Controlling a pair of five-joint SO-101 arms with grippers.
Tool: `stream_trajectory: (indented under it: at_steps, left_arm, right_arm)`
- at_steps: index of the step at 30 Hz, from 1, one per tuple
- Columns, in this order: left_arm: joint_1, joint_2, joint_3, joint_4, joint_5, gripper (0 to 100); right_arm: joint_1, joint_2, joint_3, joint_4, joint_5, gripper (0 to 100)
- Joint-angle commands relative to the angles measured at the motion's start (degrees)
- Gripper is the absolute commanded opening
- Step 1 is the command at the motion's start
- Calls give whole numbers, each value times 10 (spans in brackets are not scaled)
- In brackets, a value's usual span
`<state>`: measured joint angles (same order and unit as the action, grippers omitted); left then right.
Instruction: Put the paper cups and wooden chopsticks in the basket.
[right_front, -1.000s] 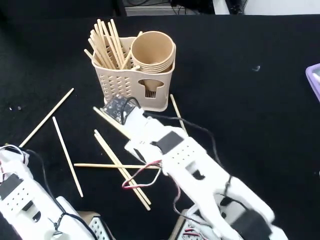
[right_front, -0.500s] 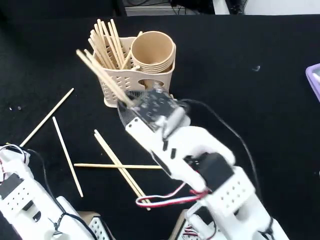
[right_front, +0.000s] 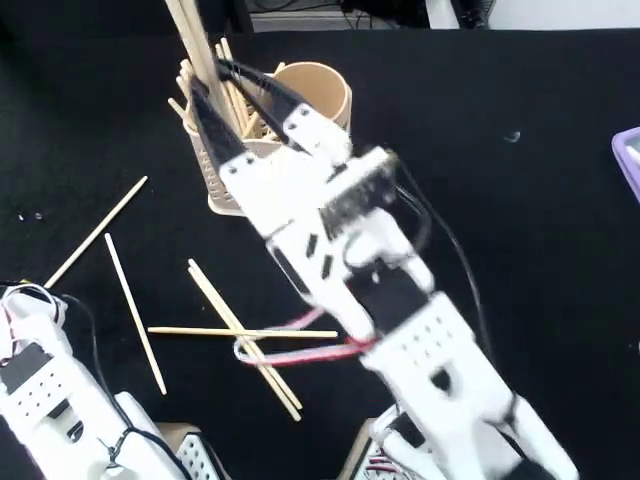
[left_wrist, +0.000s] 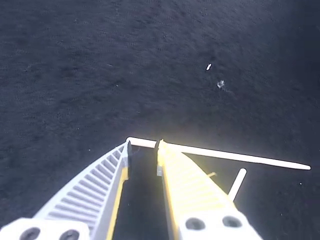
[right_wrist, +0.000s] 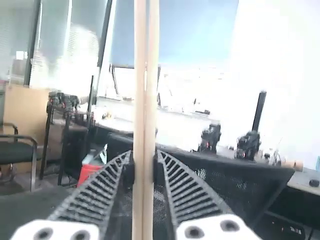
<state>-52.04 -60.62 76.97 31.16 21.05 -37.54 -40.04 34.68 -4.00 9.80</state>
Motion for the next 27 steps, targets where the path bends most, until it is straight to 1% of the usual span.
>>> stream_trajectory:
  at_steps: [1,7,11,21,27]
  left_arm:
    - [6,-2,-14,-9,2,105]
    - [6,-2,-14,-9,2,105]
    - [7,-2,-15,-9,2,105]
    - [7,-2,-15,-9,2,105]
    - [7,-2,-15,-9,2,105]
  right_arm:
    - [19,92,-62,-77,4,11]
    - [57,233,-134,-95,2,11]
    - [67,296,-162,-95,1,11]
    - [67,353,-164,-91,1,18]
    - [58,352,-169,1,-4,116]
